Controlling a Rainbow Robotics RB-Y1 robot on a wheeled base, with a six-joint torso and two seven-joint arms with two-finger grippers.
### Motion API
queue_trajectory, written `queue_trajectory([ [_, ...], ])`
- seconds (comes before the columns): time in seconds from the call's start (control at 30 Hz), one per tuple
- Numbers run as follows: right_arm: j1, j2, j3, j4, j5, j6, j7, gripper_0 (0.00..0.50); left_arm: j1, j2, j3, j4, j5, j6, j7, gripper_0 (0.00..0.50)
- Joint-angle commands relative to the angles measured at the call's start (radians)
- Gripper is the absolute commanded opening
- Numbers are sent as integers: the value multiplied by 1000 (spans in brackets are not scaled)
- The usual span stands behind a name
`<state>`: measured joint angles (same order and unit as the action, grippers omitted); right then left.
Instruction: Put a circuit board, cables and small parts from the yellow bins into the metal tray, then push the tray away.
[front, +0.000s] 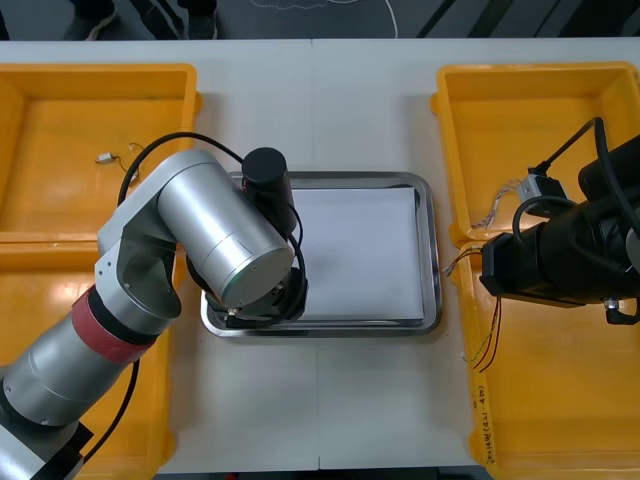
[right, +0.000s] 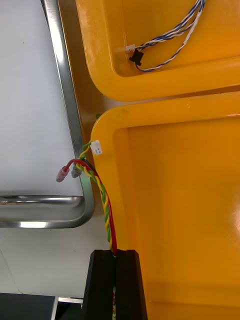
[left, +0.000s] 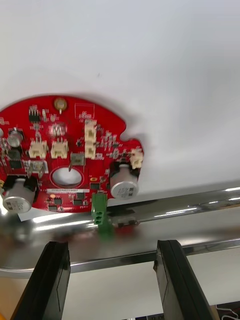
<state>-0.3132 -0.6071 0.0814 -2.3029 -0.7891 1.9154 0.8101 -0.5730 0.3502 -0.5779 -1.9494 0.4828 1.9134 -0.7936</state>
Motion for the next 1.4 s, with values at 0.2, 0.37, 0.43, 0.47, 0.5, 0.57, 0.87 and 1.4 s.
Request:
queue_trajectory([
  [0.2,-14,-8,14,-29,7,4,-2,0,-73,39,147,-143,25,6,-70,500],
  [0.37,-14,-6,15,-29,5,4,3,0,-71,85,239,-175,50,6,-58,500],
  [0.43,-15,-6,15,-29,2,4,4,0,-71,105,268,-177,68,6,-52,500],
  [0.47,-15,-6,15,-27,2,4,8,0,-71,122,280,-175,79,6,-50,500],
  [0.5,-14,-6,15,-29,-1,4,9,0,-71,141,291,-177,89,6,-47,500],
  [0.57,-15,-6,15,-29,-2,4,14,0,-71,168,306,-178,108,6,-44,500],
  [0.87,-67,-6,55,-29,4,4,49,0,-70,280,412,-175,171,6,-38,500],
  [1.4,-178,43,173,50,139,4,437,0,-71,429,629,-52,290,6,-167,500],
])
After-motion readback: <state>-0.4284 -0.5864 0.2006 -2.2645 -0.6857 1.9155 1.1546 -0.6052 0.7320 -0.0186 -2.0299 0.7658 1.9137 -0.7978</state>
